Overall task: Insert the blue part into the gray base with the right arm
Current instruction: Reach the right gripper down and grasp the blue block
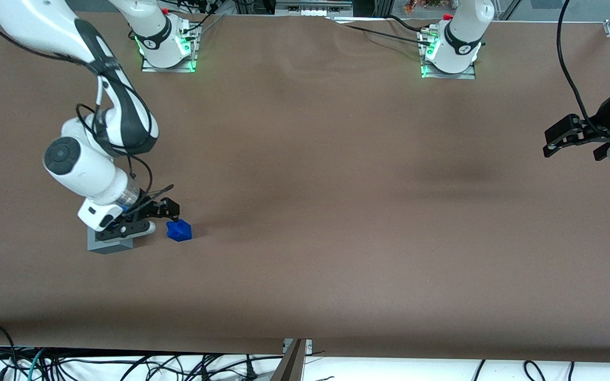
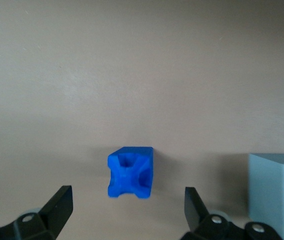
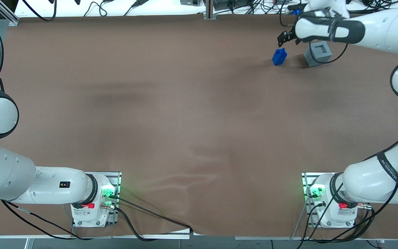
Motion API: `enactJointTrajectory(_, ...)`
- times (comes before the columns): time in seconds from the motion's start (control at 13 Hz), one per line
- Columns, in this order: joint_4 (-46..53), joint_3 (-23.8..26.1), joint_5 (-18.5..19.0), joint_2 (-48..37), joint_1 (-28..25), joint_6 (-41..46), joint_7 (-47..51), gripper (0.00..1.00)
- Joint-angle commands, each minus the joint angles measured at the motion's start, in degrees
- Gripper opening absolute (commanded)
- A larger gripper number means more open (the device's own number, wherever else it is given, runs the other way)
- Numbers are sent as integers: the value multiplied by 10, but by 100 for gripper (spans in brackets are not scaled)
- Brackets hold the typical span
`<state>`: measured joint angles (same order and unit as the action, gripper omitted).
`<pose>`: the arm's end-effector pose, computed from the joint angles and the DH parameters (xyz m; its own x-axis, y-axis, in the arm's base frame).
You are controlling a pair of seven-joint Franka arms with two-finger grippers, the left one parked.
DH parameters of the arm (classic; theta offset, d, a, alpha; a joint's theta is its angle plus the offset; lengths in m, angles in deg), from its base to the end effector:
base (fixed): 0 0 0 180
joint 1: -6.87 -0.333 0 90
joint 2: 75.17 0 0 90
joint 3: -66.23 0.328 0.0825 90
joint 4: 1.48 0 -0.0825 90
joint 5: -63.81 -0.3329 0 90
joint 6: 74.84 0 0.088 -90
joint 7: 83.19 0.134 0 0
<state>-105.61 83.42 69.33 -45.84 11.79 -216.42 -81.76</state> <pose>0.6272 0.1158 0.3017 0.9657 0.2006 0.1650 0.2155 -0.9734 -0.0779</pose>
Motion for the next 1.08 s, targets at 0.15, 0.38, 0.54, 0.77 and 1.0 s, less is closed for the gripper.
enactJointTrajectory(0.15,-2,6,9,34,-4,-61,14,99)
enactJointTrajectory(0.38,-2,6,54,52,-7,-79,50,95)
enactJointTrajectory(0.54,-2,6,70,58,-6,-81,64,84)
enactJointTrajectory(0.77,-3,6,70,60,-5,-79,63,42)
enactJointTrajectory(1.0,6,7,67,44,-3,-43,57,27)
